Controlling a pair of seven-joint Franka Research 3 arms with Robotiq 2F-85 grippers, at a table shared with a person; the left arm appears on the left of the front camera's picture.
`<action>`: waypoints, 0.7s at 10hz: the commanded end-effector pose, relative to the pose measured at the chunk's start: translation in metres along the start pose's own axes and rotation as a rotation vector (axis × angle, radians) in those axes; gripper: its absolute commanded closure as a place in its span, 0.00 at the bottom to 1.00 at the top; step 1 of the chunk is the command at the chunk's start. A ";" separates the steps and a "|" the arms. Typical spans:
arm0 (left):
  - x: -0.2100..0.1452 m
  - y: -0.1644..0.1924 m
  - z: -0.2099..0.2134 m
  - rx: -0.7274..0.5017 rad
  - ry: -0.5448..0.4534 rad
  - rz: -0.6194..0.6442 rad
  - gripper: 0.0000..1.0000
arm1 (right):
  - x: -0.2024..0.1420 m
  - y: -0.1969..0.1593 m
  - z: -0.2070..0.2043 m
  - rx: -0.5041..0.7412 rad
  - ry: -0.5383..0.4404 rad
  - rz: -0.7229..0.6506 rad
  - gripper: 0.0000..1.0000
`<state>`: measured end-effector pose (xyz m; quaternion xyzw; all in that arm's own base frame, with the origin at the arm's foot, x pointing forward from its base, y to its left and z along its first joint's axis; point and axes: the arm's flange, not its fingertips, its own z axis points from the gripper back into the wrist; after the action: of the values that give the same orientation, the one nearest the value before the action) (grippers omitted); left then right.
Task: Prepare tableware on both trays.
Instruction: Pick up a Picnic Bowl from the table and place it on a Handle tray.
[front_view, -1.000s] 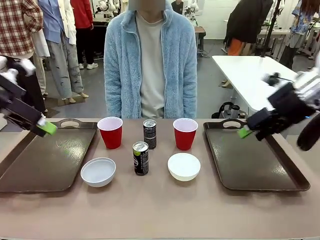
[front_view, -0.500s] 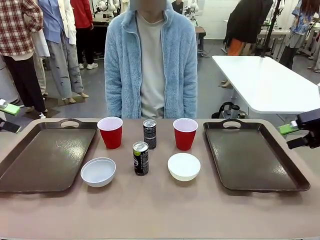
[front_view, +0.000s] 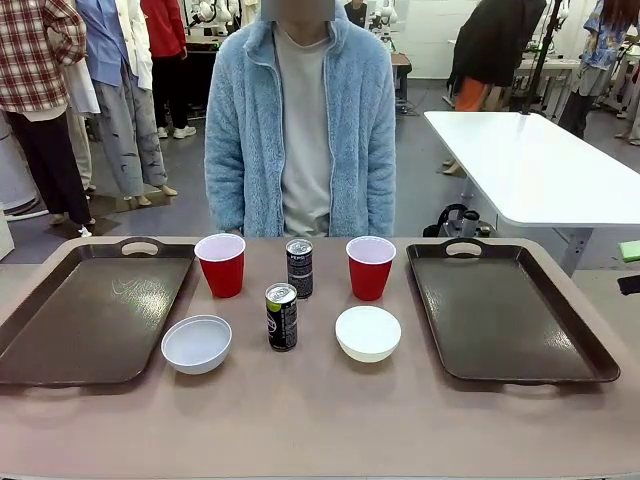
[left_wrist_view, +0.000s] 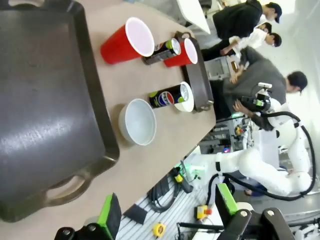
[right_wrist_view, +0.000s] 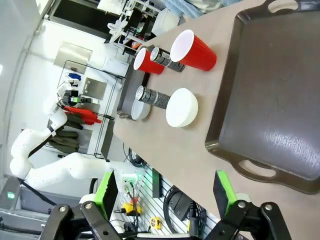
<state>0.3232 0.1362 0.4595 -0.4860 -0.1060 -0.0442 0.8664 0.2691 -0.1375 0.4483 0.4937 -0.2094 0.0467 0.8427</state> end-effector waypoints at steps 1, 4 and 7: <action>-0.004 -0.004 0.003 0.016 -0.003 -0.037 0.00 | -0.003 -0.003 -0.004 0.025 -0.011 0.004 0.00; -0.002 -0.001 0.004 0.006 -0.009 -0.003 0.00 | 0.000 0.000 0.000 0.000 0.000 0.000 0.00; -0.002 -0.001 0.004 0.006 -0.009 -0.003 0.00 | 0.000 0.000 0.000 0.000 0.000 0.000 0.00</action>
<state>0.3214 0.1378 0.4612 -0.4786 -0.1089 -0.0424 0.8702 0.2663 -0.1367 0.4481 0.4828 -0.2003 0.0426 0.8515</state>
